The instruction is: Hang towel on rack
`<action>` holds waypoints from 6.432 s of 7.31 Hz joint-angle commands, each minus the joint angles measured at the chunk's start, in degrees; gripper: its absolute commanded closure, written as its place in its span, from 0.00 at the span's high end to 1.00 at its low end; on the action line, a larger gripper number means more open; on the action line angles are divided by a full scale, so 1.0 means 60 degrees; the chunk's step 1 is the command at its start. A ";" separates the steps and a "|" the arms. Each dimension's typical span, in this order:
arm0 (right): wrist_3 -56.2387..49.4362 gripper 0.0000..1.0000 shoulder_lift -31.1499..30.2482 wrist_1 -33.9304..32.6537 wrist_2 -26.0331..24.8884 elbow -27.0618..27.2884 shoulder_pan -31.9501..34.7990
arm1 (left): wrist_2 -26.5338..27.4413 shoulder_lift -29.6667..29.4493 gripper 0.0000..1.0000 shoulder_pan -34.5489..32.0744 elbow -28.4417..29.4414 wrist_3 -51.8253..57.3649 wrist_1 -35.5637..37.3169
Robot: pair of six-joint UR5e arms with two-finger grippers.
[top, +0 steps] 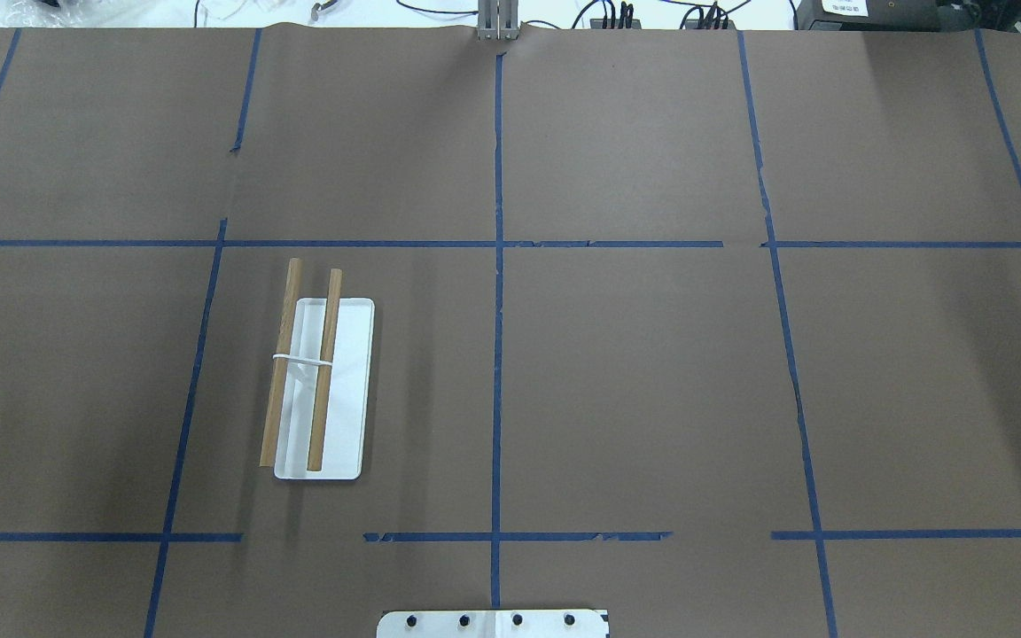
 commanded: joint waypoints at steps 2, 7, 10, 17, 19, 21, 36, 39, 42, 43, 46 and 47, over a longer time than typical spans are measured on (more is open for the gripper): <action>-0.0164 1.00 -0.0080 0.0057 0.0432 -0.0068 0.0030 | 0.0589 0.0234 1.00 0.0627 -0.0456 0.0642 -0.0273; -0.0049 1.00 -0.0485 0.2009 0.0608 -0.0493 -0.0072 | -0.0243 0.0381 1.00 0.0818 0.0024 0.0656 -0.0477; 0.0084 1.00 -0.0725 0.2793 -0.0614 -0.1544 -0.1060 | -0.0436 0.0483 1.00 0.0877 -0.0016 0.0700 -0.0946; 0.0143 0.41 -0.0710 0.4876 -0.0974 -0.3936 -0.1508 | -0.0802 0.0498 1.00 0.0877 -0.0046 0.0701 -0.1240; 0.0041 0.00 -0.0709 0.4920 -0.0872 -0.3819 -0.1508 | -0.0802 0.0498 1.00 0.0877 -0.0046 0.0715 -0.1240; -0.0003 0.00 -0.0753 0.4964 -0.0348 -0.3746 -0.1494 | -0.0802 0.0498 1.00 0.0877 -0.0060 0.0715 -0.1240; 1.1994 0.00 0.6978 0.2474 -0.0181 0.1587 -0.7058 | 0.0442 -0.5488 0.99 0.6834 0.0319 -1.5312 -0.5400; 1.1935 0.00 0.7405 0.2459 -0.1001 0.1440 -0.7775 | 0.0443 -0.6396 0.99 0.7599 0.0771 -1.7456 -0.5400; 1.1935 0.00 0.7523 0.2459 -0.1193 0.1425 -0.8085 | 0.0428 -0.6913 0.99 0.8126 0.0892 -1.8502 -0.5414; 1.1906 0.00 0.7537 0.2459 -0.1397 0.1411 -0.8216 | 0.0443 -0.6987 0.97 0.8258 0.0892 -1.8518 -0.5414; 1.1906 0.00 0.7640 0.2474 -0.1692 0.1396 -0.8393 | 0.0776 -0.7046 0.57 0.8624 0.0907 -1.8518 -0.5414; 1.1891 0.00 0.7611 0.2474 -0.1678 0.1410 -0.8393 | 0.0838 -0.7046 0.01 0.8655 0.0878 -1.8504 -0.5458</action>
